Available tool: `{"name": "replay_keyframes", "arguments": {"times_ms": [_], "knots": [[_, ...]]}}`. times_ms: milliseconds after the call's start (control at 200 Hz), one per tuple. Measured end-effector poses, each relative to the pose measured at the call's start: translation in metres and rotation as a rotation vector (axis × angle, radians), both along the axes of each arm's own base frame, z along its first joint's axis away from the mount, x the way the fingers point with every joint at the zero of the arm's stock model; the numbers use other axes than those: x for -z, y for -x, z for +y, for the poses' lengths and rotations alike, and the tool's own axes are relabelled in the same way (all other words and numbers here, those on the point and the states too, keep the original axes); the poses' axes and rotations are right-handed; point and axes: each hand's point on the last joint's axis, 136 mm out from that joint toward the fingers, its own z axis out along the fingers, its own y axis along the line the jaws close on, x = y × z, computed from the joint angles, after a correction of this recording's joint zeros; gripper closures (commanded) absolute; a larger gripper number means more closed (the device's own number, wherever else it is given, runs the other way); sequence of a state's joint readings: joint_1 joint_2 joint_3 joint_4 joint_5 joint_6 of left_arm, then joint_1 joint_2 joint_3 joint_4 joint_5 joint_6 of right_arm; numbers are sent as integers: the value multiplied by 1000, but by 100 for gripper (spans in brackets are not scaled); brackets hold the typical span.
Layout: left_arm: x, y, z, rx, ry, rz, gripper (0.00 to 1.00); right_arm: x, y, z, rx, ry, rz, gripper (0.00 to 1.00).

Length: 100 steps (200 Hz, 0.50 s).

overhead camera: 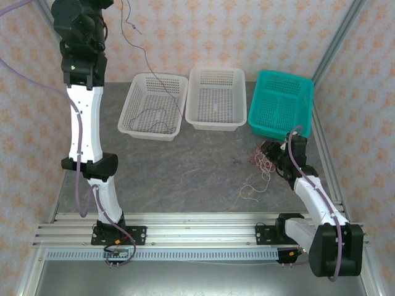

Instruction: Untangle the cables

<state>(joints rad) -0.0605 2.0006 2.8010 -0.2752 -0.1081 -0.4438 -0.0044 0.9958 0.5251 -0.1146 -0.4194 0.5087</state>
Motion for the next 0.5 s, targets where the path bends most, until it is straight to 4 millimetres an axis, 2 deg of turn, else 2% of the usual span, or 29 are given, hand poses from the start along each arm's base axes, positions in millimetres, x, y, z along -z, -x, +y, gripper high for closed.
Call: {"name": "replay_keyframes", "arguments": {"times_ms": [165,265,370,435,500], "knots": [[21,-20,3,6,18,52,100,3,0,0,4,-6,12,57],[51,-36,3,-5,16,157,100,5,-1,1,4,-14,18,57],[112,-63,6,-36,1,335,100,5,0,2,-1,-18,19,57],[165,-81,10,-67,-14,469,100,4,0,3,-2,-18,18,57],[228,-95,15,-107,-44,618,100,3,0,3,-2,-18,12,57]]}}
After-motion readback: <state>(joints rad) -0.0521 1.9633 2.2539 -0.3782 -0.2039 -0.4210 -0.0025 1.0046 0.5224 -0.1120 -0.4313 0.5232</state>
